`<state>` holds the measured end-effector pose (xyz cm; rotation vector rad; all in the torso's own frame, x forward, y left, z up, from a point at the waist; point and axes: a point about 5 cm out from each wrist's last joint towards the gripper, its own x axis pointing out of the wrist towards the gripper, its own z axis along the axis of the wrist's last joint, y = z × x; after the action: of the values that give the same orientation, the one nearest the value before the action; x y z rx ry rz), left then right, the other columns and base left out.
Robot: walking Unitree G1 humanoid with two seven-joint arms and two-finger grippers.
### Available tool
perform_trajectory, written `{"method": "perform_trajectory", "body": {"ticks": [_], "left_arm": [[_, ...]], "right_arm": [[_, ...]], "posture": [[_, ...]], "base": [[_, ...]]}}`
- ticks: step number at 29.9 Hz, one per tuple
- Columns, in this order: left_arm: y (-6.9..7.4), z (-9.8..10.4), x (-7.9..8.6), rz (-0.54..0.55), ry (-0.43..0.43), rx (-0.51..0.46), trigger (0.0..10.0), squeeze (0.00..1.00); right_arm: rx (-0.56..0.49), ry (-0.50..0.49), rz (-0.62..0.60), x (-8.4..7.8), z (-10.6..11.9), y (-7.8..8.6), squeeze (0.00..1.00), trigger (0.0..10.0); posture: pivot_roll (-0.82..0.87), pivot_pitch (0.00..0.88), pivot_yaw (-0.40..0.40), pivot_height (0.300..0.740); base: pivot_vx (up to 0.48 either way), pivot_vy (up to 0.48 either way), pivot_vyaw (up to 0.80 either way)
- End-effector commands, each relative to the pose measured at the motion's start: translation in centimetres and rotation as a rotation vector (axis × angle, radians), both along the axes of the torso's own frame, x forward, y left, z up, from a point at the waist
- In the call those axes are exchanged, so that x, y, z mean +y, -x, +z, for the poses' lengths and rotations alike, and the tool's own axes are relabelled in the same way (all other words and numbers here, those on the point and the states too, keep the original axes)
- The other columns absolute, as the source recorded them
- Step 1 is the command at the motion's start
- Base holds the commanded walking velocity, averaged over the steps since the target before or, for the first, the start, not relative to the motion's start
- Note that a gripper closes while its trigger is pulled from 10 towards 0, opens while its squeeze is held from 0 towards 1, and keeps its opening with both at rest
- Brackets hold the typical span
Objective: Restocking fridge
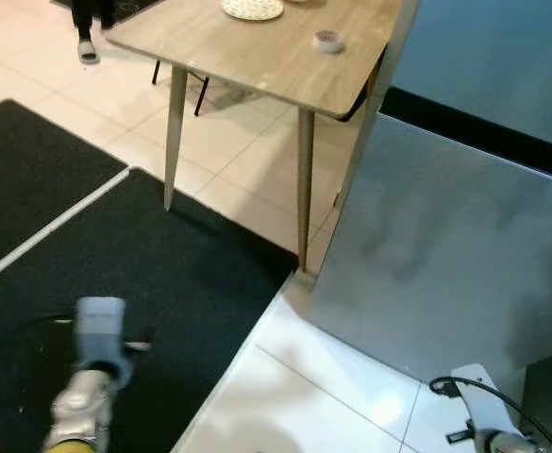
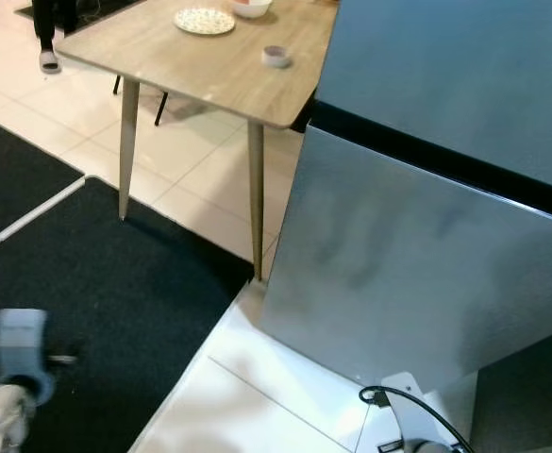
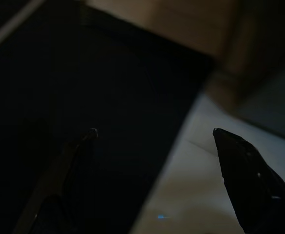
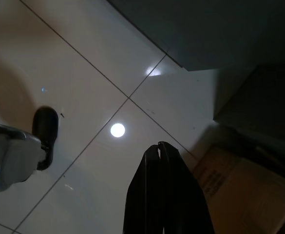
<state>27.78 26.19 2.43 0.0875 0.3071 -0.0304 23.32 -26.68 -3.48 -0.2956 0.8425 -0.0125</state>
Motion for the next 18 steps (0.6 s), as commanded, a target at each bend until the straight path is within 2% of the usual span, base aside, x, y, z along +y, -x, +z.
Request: {"method": "perform_trajectory", "body": {"ticks": [1,2,3,4,5,6,7,8,9,11,13,18], "left_arm": [[1.3,-2.1,-1.4,-0.055,-0.007,0.096,10.0,0.0],[2.0,-3.6,-3.0,-0.118,-0.039,0.174,10.0,0.0],[2.0,-3.6,-3.0,-0.118,-0.039,0.174,10.0,0.0],[3.0,-4.9,-4.3,-0.174,-0.06,0.246,10.0,0.0],[5.0,-7.0,-6.0,-0.232,-0.073,0.355,10.0,0.0],[6.3,-8.1,-6.9,-0.263,-0.074,0.42,10.0,0.0],[6.3,-8.1,-6.9,-0.263,-0.074,0.42,10.0,0.0],[10.0,-10.6,-7.7,-0.185,-0.037,0.583,10.0,0.0],[10.0,-10.6,-7.7,-0.185,-0.037,0.583,10.0,0.0],[12.7,-12.0,-8.0,-0.103,0.036,0.697,10.0,0.0],[14.5,-12.7,-8.3,-0.067,0.08,0.755,10.0,0.0],[15.9,-13.1,-7.8,-0.018,0.088,0.786,10.0,0.0]], "right_arm": [[0.038,-0.035,-0.036,0.1,-0.8,1.1,0.0,10.0],[0.04,-0.056,-0.04,0.6,-1.0,1.1,0.0,10.0],[0.04,-0.056,-0.04,0.6,-1.0,1.1,0.0,10.0],[0.047,-0.07,-0.04,1.1,-1.3,1.2,0.0,10.0],[0.077,-0.074,-0.014,2.0,-1.9,1.8,0.0,10.0],[0.097,-0.074,0.007,2.5,-2.3,2.2,0.0,10.0],[0.097,-0.074,0.007,2.5,-2.3,2.2,0.0,10.0],[0.136,-0.091,0.007,3.6,-3.3,3.3,0.0,10.0],[0.136,-0.091,0.007,3.6,-3.3,3.3,0.0,10.0],[0.16,-0.108,-0.006,4.2,-3.8,4.0,0.0,10.0],[0.176,-0.128,-0.01,4.7,-4.3,4.6,0.0,10.0],[0.188,-0.165,-0.016,5.1,-4.5,5.1,0.0,10.0]], "posture": [[-0.08,0.126,-0.069,0.74],[-0.08,0.12,-0.069,0.74],[-0.08,0.12,-0.069,0.74],[-0.07,0.1,-0.067,0.74],[-0.08,0.063,-0.059,0.74],[-0.08,0.056,-0.058,0.74],[-0.08,0.056,-0.058,0.74],[-0.07,0.015,-0.051,0.74],[-0.07,0.015,-0.051,0.74],[-0.06,0.0,-0.047,0.74],[-0.05,0.0,-0.034,0.74],[-0.04,0.0,-0.031,0.74]], "base": [[0.0,0.0,0.0],[0.0,0.0,0.0],[0.0,0.0,0.0],[0.0,0.0,0.0],[0.0,0.0,0.0],[0.0,0.0,0.0],[0.0,0.0,0.0],[0.0,0.0,0.0],[0.0,0.0,0.0],[0.0,0.0,0.0],[0.0,0.0,0.0],[0.0,0.0,0.0]]}}
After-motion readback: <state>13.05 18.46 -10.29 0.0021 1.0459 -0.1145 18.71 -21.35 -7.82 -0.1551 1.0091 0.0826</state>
